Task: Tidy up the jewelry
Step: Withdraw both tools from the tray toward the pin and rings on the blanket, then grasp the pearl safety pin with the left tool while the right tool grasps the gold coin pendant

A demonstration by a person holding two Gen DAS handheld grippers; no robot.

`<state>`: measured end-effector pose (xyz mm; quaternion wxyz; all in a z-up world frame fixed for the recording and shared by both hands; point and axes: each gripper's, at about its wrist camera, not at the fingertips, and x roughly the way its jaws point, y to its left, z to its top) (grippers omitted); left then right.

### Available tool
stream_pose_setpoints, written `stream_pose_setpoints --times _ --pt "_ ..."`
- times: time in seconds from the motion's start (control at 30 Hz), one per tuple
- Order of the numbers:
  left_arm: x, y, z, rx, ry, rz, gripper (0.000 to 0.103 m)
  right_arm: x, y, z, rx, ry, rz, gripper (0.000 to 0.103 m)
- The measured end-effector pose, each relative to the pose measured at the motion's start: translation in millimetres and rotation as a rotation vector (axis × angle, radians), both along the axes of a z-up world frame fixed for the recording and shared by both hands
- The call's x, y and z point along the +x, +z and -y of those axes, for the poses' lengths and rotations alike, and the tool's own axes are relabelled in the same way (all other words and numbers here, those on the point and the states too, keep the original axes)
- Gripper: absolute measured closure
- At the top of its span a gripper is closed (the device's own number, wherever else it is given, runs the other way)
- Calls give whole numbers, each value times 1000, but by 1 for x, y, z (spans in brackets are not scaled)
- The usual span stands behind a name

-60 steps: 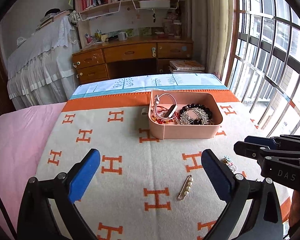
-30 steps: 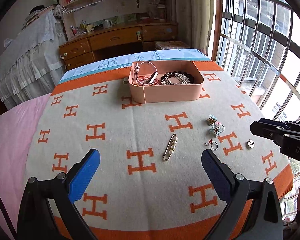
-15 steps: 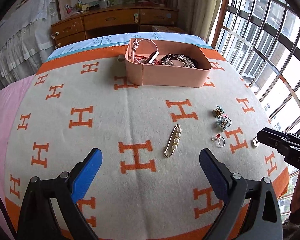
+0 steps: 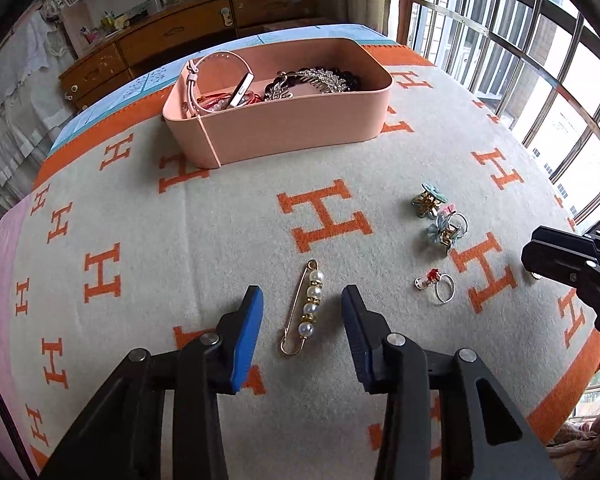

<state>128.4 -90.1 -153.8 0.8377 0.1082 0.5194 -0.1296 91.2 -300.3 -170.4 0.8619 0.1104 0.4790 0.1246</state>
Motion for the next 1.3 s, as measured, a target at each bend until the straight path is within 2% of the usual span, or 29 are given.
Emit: stream_pose_setpoints --times 0.1,0.17,0.23,0.43,0.5,0.57,0.77,1.17,1.23,1.27,1.3 --pt "3 0 7 21 -23 -13 71 2 -2 2 3 6 2 75" --pt "5 1 10 -4 -39 -43 94 3 0 2 9 13 13 75" --pt "7 1 7 -13 -26 -58 98 2 4 8 31 14 42 75" --pt "13 6 -9 -108 41 -91 98 0 16 33 99 -38 88 75" --pt "12 11 -14 -136 54 -87 98 3 19 50 161 -66 77 75" --pt "12 18 -18 -166 62 -82 98 5 20 56 182 -78 72 75" --pt "5 35 -27 -204 68 -53 98 12 22 67 230 -105 60 75" --pt "-6 54 -41 -235 73 -16 98 19 19 17 68 59 42 75" --pt "-7 54 -42 -236 71 -16 98 15 18 11 17 93 44 75" --pt "-8 54 -42 -238 70 -17 98 8 14 5 -54 133 50 75" --pt "-8 54 -43 -240 69 -20 98 8 14 5 -54 133 50 75"
